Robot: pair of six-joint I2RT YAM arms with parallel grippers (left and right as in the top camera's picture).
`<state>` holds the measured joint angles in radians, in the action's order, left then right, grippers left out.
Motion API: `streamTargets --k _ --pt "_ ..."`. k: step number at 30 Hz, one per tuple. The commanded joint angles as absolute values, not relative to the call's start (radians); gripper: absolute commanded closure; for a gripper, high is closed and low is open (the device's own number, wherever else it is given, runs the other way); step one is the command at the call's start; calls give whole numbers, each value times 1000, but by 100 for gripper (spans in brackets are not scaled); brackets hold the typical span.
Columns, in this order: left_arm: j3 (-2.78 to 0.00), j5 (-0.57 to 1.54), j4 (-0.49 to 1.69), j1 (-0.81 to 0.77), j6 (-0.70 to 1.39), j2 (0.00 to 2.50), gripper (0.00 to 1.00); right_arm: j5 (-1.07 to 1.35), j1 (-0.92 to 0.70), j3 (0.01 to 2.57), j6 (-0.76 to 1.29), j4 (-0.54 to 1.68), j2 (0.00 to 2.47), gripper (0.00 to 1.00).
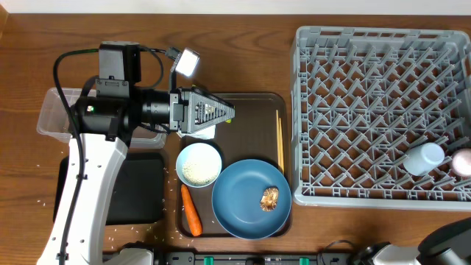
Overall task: Sort waste into correct bins and load items into the dishwasher rack
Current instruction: 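Carry pink cup with right gripper and place it in rack, then lower left gripper onto yellow-green wrapper on brown tray and grasp it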
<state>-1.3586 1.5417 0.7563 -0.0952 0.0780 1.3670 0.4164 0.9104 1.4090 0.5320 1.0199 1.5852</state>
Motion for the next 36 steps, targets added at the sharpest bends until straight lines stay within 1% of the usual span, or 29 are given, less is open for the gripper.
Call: streamTargets --k 1,3,5,6,7,9,11,12,13,15,19,21,23,26,30,33,34,36 --pt "-1377 1551 757 -97 68 1357 39 475 897 1493 449 1059 1500 35" --pt "-1377 1541 758 -97 68 1357 39 476 888 1512 442 1079 1463 46" --pt "-1377 1503 761 -97 69 1357 39 485 874 1521 431 1094 1422 49" --pt "-1377 1477 768 -97 69 1357 40 490 862 1521 424 1097 1394 48" --pt "-1377 1441 783 -98 68 1356 40 501 850 1521 416 1098 1372 44" --pt "-1377 1348 826 -111 24 1352 40 538 821 1521 398 1100 1324 41" --pt "-1377 1182 878 -135 0 1345 40 565 789 1521 394 1108 1274 40" --pt "-1377 1044 915 -157 1 1342 40 564 770 1521 394 1112 1244 39" --pt "-1377 952 939 -171 2 1340 40 564 756 1521 395 1116 1224 39" --pt "-1377 779 977 -189 39 1338 40 550 727 1521 394 1130 1185 38" --pt "-1377 408 1043 -196 167 1339 39 520 668 1521 348 1168 1132 29" --pt "-1377 295 1055 -196 224 1341 39 521 633 1521 305 1190 1122 26" --pt "-1374 249 1045 -196 253 1345 39 521 592 1520 253 1215 1119 24" --pt "-1355 240 984 -201 261 1359 39 520 516 1514 187 1242 1120 23" --pt "-1340 57 876 -225 261 1429 39 520 405 1503 171 1249 1120 20" --pt "-1340 -13 799 -234 260 1527 38 520 356 1502 178 1249 1124 20" --pt "-1340 -12 775 -233 260 1571 33 520 342 1502 187 1253 1125 19" --pt "-1340 -12 726 -233 258 1648 31 520 322 1502 186 1259 1126 19"
